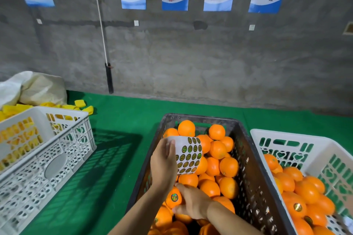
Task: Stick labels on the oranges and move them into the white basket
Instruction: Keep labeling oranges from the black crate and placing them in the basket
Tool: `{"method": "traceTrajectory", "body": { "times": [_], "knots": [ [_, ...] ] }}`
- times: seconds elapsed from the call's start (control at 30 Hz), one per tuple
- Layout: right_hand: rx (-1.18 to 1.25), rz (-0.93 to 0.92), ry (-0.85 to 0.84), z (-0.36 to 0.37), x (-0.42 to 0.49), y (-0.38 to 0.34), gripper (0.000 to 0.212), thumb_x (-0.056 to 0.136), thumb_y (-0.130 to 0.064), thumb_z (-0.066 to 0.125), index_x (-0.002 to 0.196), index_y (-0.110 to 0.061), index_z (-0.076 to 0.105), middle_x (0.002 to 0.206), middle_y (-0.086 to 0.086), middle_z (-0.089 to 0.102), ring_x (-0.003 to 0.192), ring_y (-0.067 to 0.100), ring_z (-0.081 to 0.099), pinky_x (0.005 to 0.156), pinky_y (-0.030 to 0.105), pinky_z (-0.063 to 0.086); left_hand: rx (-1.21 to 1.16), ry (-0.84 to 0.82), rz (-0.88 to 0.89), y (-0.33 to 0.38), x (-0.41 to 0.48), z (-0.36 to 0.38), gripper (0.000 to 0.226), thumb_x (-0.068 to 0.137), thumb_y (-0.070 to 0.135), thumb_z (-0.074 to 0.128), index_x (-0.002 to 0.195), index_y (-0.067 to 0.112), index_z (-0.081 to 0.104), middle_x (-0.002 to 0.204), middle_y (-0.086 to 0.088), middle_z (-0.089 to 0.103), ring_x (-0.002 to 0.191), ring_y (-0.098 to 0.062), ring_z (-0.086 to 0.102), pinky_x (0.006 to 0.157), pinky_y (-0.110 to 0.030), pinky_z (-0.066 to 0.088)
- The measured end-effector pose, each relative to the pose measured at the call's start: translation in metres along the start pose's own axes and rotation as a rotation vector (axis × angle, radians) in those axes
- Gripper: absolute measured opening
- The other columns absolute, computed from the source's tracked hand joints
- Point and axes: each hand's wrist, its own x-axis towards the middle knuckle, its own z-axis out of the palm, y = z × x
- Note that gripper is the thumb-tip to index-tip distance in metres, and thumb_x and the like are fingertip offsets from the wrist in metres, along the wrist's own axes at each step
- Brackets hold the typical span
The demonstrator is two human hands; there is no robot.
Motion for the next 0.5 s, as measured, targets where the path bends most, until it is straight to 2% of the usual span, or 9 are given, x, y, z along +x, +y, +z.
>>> {"method": "traceTrajectory", "body": {
  "times": [0.07, 0.13, 0.2, 0.27, 0.33, 0.4, 0.5],
  "knots": [
    [0.012, 0.047, 0.002, -0.005, 0.001, -0.003, 0.084, 0.084, -0.05, 0.071, 0.152, -0.023, 0.03, 0.151, 0.006, 0.046, 0.136, 0.029, 0.046, 0.11, 0.037, 0.041, 0.002, 0.042, -0.003, 0.0, 0.002, -0.002, 0.02, 0.103, 0.037, 0.049, 0.086, 0.03, 0.057, 0.07, 0.015, 0.06, 0.058, -0.001, 0.051, 0.051, -0.017, 0.033],
    [0.095, 0.098, 0.068, -0.017, -0.003, -0.004, 0.073, 0.078, -0.051, 0.073, 0.14, -0.026, 0.043, 0.138, 0.003, 0.058, 0.126, 0.027, 0.054, 0.1, 0.033, 0.047, -0.025, 0.094, -0.048, -0.003, 0.005, -0.004, 0.017, 0.103, 0.035, 0.05, 0.093, 0.028, 0.062, 0.08, 0.008, 0.067, 0.067, -0.008, 0.06, 0.056, -0.029, 0.044],
    [0.157, 0.18, 0.252, -0.033, -0.011, 0.003, 0.067, 0.075, -0.059, 0.068, 0.13, -0.025, 0.048, 0.126, 0.001, 0.064, 0.118, 0.027, 0.059, 0.09, 0.032, 0.049, -0.042, 0.144, -0.103, -0.004, 0.008, -0.006, 0.02, 0.103, 0.034, 0.049, 0.093, 0.024, 0.062, 0.082, 0.001, 0.068, 0.073, -0.019, 0.064, 0.062, -0.041, 0.051],
    [0.278, 0.291, 0.488, -0.049, -0.021, 0.017, 0.062, 0.076, -0.068, 0.061, 0.12, -0.025, 0.052, 0.115, 0.001, 0.067, 0.108, 0.026, 0.063, 0.085, 0.034, 0.049, -0.041, 0.186, -0.128, -0.002, 0.009, -0.006, 0.026, 0.104, 0.035, 0.046, 0.085, 0.02, 0.058, 0.079, -0.001, 0.067, 0.073, -0.024, 0.065, 0.062, -0.043, 0.051],
    [0.537, 0.351, 0.676, -0.062, -0.027, 0.031, 0.053, 0.078, -0.069, 0.058, 0.111, -0.027, 0.057, 0.11, 0.0, 0.069, 0.101, 0.025, 0.063, 0.09, 0.038, 0.051, -0.018, 0.197, -0.12, 0.001, 0.007, -0.005, 0.032, 0.105, 0.035, 0.041, 0.081, 0.017, 0.053, 0.076, -0.003, 0.063, 0.071, -0.026, 0.062, 0.062, -0.043, 0.048],
    [0.851, 0.418, 0.827, -0.075, -0.029, 0.038, 0.045, 0.083, -0.065, 0.061, 0.102, -0.024, 0.058, 0.107, 0.007, 0.07, 0.093, 0.028, 0.064, 0.089, 0.044, 0.054, -0.009, 0.16, -0.127, 0.003, 0.004, -0.003, 0.036, 0.106, 0.035, 0.036, 0.082, 0.013, 0.051, 0.075, -0.007, 0.061, 0.069, -0.028, 0.061, 0.061, -0.047, 0.049],
    [1.539, 0.486, 0.9, -0.095, -0.03, 0.036, 0.061, 0.088, -0.064, 0.058, 0.109, -0.007, 0.055, 0.09, 0.017, 0.064, 0.07, 0.03, 0.062, 0.06, 0.038, 0.057, -0.014, 0.093, -0.141, 0.004, 0.0, 0.0, 0.035, 0.107, 0.036, 0.034, 0.085, 0.015, 0.051, 0.078, -0.009, 0.063, 0.07, -0.028, 0.063, 0.062, -0.048, 0.052]
  ]
}}
